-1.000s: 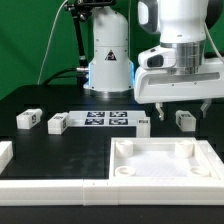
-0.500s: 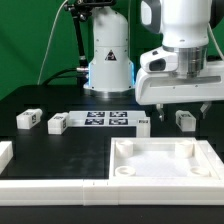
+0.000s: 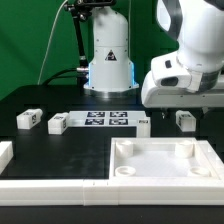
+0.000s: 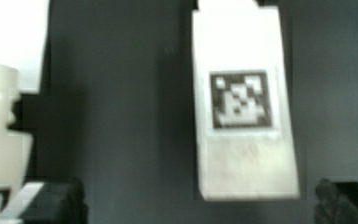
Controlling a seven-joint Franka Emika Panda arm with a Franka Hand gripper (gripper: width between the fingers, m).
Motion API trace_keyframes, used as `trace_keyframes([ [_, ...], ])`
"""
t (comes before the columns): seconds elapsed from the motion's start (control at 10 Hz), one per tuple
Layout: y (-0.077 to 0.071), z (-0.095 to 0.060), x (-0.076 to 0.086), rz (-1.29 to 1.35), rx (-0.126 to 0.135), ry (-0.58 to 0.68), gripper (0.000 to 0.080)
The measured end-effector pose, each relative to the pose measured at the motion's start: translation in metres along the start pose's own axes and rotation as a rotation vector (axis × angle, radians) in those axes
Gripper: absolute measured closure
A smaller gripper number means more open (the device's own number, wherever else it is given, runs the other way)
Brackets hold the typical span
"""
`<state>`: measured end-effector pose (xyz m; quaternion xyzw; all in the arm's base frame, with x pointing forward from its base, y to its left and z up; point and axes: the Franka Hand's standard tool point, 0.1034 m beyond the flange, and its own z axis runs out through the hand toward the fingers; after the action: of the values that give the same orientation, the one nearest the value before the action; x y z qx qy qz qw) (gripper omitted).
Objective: Assemble one leg
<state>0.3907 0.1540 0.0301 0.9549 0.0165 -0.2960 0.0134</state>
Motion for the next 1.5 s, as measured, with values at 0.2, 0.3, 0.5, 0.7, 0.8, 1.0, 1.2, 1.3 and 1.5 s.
trace_keyframes([
  [0.2,-0.001,0.002,-0.002,-0.001,-0.018,-0.150,0.0150],
  [0.3,-0.002,0.002,0.001,-0.003,-0.022,-0.198,0.0150],
  [0.5,-0.006,0.003,0.000,0.000,-0.029,-0.308,0.0150],
  [0.7,-0.013,0.001,-0.003,-0.019,-0.022,-0.291,0.0150],
  [0.8,-0.013,0.004,-0.002,-0.027,-0.013,-0.287,0.0150],
  [1.0,-0.011,0.016,-0.004,-0.029,-0.008,-0.279,0.0150],
  [1.2,-0.009,0.028,-0.007,-0.026,-0.009,-0.278,0.0150],
  [1.3,-0.009,0.030,-0.008,-0.022,-0.012,-0.282,0.0150],
  [1.5,-0.011,0.032,-0.009,-0.021,-0.016,-0.287,0.0150],
])
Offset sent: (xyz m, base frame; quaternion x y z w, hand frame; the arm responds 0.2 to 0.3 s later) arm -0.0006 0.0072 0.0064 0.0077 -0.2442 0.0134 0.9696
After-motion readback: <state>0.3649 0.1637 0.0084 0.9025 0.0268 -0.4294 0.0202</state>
